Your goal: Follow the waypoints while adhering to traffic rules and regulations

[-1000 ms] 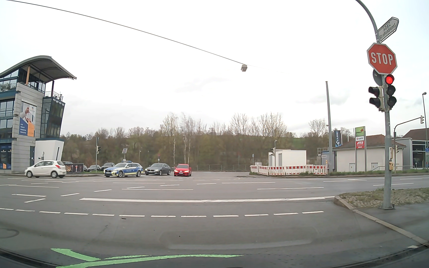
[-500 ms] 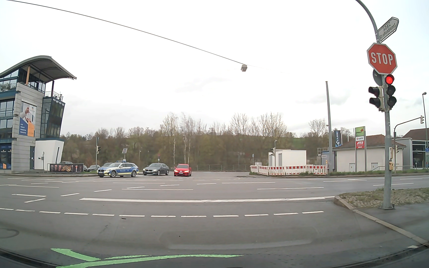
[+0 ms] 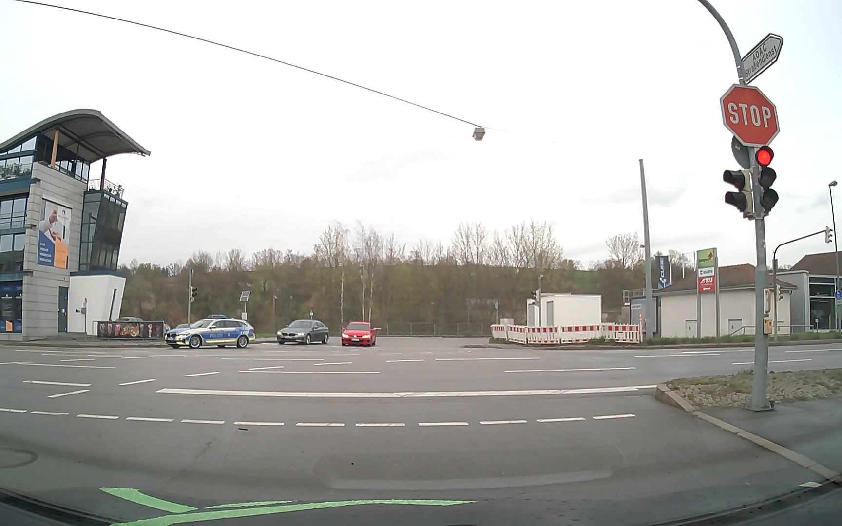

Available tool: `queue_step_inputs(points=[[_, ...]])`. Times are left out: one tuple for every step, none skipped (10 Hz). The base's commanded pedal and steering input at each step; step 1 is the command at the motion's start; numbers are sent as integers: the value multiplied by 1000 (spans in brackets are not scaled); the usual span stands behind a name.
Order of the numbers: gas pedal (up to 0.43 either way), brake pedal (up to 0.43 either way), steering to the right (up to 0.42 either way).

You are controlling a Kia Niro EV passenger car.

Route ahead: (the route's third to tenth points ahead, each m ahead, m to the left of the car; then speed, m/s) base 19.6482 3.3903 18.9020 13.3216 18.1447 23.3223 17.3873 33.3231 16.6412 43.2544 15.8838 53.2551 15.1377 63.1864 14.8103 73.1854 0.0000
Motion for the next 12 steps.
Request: queue_step_inputs(points=[[0,409,-73],[0,409,-73],[0,409,-73],[0,409,-73],[0,409,-73],[0,409,-73],[0,409,-73],[0,409,-73],[0,409,-73],[0,409,-73],[0,409,-73],[0,409,-73]])
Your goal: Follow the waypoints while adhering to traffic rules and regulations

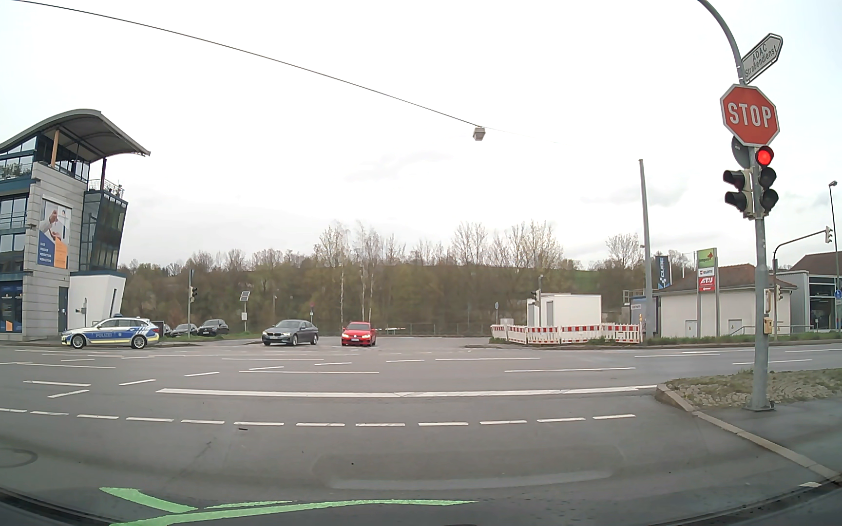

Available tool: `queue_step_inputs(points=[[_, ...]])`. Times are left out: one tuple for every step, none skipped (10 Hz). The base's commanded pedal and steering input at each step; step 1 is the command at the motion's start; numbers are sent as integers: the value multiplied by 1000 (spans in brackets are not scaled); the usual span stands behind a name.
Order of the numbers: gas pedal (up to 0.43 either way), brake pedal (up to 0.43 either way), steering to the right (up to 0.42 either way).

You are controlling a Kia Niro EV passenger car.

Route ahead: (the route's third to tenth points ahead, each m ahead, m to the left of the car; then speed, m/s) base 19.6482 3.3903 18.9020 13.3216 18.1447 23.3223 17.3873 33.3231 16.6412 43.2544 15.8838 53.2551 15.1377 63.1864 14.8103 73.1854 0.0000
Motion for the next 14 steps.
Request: queue_step_inputs(points=[[0,409,-73],[0,409,-73],[0,409,-73],[0,409,-73],[0,409,-73],[0,409,-73],[0,409,-73],[0,409,-73],[0,409,-73],[0,409,-73],[0,409,-73],[0,409,-73],[0,409,-73],[0,409,-73]])
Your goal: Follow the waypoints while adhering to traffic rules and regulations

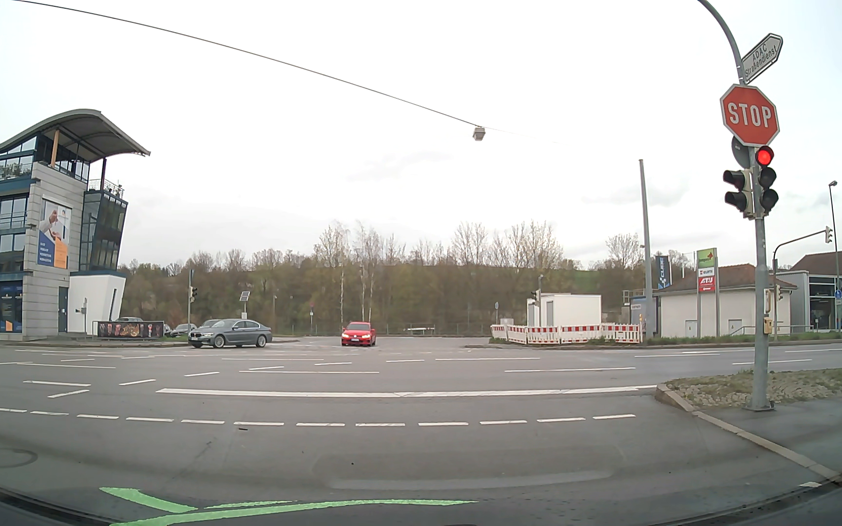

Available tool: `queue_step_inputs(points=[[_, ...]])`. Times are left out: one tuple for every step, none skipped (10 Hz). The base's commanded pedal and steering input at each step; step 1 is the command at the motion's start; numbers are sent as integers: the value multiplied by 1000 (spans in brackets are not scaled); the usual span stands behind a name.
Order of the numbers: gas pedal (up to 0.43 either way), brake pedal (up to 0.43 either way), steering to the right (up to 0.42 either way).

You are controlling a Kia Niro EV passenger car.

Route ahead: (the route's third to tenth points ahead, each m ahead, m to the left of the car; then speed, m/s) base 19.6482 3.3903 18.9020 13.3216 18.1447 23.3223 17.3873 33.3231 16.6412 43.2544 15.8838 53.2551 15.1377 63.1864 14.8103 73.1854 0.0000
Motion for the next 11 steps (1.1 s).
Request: queue_step_inputs(points=[[0,409,-73],[0,409,-73],[0,409,-73],[0,409,-73],[0,409,-73],[0,409,-73],[0,409,-73],[0,409,-73],[0,409,-73],[0,409,-73],[0,409,-73]])
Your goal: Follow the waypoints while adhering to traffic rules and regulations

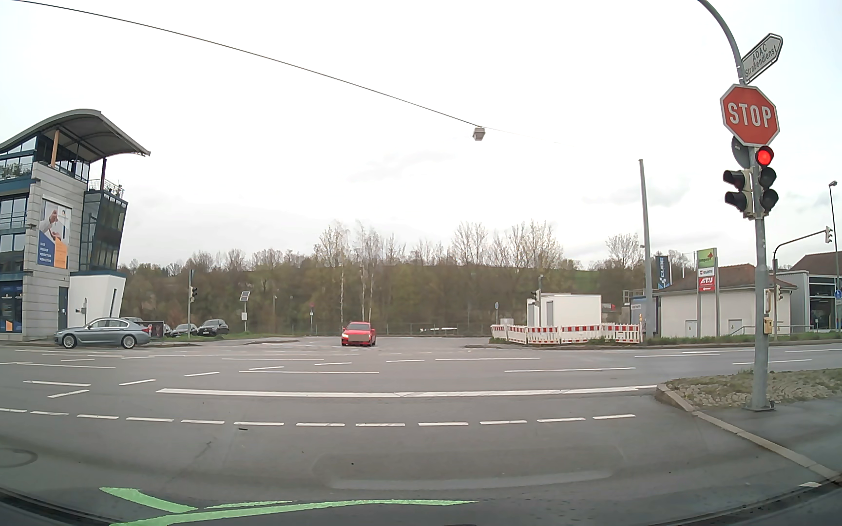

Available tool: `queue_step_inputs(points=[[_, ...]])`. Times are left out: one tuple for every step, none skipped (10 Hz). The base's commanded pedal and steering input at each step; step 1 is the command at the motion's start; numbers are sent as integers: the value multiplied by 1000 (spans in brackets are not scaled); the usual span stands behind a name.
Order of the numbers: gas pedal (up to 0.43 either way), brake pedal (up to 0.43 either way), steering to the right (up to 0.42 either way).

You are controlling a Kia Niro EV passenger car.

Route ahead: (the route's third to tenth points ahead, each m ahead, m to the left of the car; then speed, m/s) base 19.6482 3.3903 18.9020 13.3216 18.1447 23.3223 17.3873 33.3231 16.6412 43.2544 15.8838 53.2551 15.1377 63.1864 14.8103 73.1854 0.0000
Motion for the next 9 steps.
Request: queue_step_inputs(points=[[0,402,-73],[0,402,-73],[0,409,-73],[0,409,-73],[0,409,-73],[0,409,-73],[0,409,-73],[0,409,-73],[0,409,-73]])
